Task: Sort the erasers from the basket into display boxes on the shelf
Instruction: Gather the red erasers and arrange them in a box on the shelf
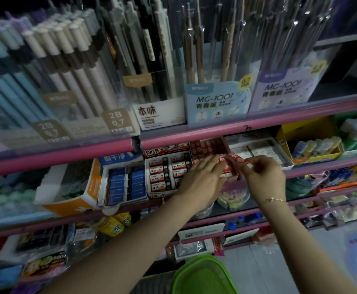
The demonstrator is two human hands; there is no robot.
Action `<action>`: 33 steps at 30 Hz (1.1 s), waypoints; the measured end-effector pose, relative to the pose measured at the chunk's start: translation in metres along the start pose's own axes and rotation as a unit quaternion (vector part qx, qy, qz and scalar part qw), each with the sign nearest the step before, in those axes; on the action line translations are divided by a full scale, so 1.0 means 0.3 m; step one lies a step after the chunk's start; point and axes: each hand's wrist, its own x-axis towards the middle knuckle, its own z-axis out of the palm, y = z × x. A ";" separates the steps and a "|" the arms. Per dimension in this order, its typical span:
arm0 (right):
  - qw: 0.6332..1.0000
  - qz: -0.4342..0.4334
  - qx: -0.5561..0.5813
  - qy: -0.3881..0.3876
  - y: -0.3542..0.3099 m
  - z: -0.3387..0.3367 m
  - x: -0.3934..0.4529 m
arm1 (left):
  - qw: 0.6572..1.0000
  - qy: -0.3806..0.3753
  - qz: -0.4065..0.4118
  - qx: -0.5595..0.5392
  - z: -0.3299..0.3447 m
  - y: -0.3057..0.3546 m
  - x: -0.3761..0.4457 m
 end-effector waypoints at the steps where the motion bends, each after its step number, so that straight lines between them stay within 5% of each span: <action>1: 1.000 -0.006 0.001 -0.003 0.000 0.015 0.012 | 1.000 0.006 0.002 -0.001 0.005 -0.006 0.001; 12: 0.969 -0.166 -0.176 -0.046 -0.006 0.086 0.019 | 1.000 0.012 0.004 -0.010 0.023 -0.033 0.005; 22: 0.912 -0.296 -0.253 -0.131 0.015 -0.017 0.053 | 0.999 0.026 0.022 0.022 0.007 -0.062 0.011; 26: 0.861 -0.355 -0.304 -0.200 0.026 -0.042 0.075 | 0.996 0.029 0.008 0.081 0.011 -0.076 -0.007; 33: 0.848 -0.423 -0.300 -0.113 0.046 -0.007 0.028 | 0.994 0.053 -0.002 0.094 0.033 -0.077 -0.029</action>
